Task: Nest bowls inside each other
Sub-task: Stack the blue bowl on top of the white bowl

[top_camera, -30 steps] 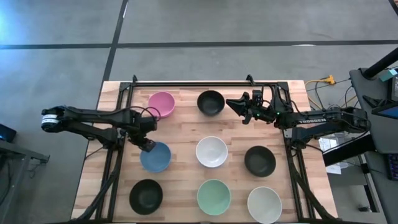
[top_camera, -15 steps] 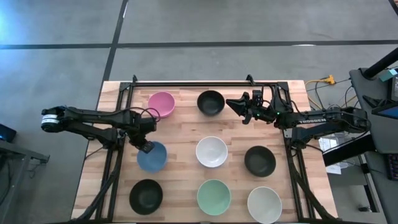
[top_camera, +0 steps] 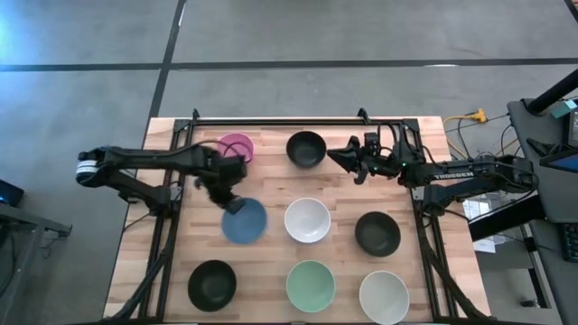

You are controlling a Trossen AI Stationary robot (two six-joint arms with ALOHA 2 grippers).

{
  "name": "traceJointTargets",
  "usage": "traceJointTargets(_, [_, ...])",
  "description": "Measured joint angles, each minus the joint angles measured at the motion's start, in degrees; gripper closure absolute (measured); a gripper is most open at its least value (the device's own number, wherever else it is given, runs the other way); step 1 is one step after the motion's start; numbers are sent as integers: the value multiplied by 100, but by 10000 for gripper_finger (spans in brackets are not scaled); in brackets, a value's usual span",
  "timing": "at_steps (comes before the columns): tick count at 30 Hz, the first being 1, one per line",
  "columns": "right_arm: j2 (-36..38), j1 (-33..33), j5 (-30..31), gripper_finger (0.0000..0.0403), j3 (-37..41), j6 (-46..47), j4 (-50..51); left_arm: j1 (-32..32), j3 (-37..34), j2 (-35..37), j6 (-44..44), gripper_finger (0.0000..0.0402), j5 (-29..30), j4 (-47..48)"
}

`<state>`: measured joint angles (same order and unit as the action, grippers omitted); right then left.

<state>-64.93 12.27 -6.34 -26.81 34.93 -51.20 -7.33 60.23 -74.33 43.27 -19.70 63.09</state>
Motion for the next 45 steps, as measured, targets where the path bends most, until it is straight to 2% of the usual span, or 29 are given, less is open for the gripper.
traceJointTargets(5, [104,0,-895,346,2,154,47,0,1660,-1007,-397,401,18,68])
traceJointTargets(8, [417,0,-1388,346,0,141,484,0,2665,-1575,-512,401,48,170])
traceJointTargets(10, [773,-2,-1660,346,2,27,1221,-4,3282,-1955,-597,401,52,374])
traceJointTargets(13, [1522,-32,-1827,346,2,-384,2894,-2,4084,-2520,-747,401,57,778])
traceJointTargets(17, [2667,-139,-1558,346,2,-977,5185,33,4938,-3220,-791,401,68,1267])
traceJointTargets(20, [3497,-227,-1181,346,2,-1133,6362,110,5428,-3635,-750,401,65,1405])
traceJointTargets(25, [4590,-357,-489,346,2,-1247,7319,181,5992,-4176,-506,401,64,1399])
traceJointTargets(31, [5323,-354,58,346,2,-1247,7491,219,6198,-4570,-306,401,5,1401])
traceJointTargets(39, [5449,-354,97,346,2,-1247,7540,238,6184,-4844,-70,401,-69,1627])
traceJointTargets(45, [5294,-354,5,346,4,-1245,7869,258,6155,-4943,-58,401,279,1820])
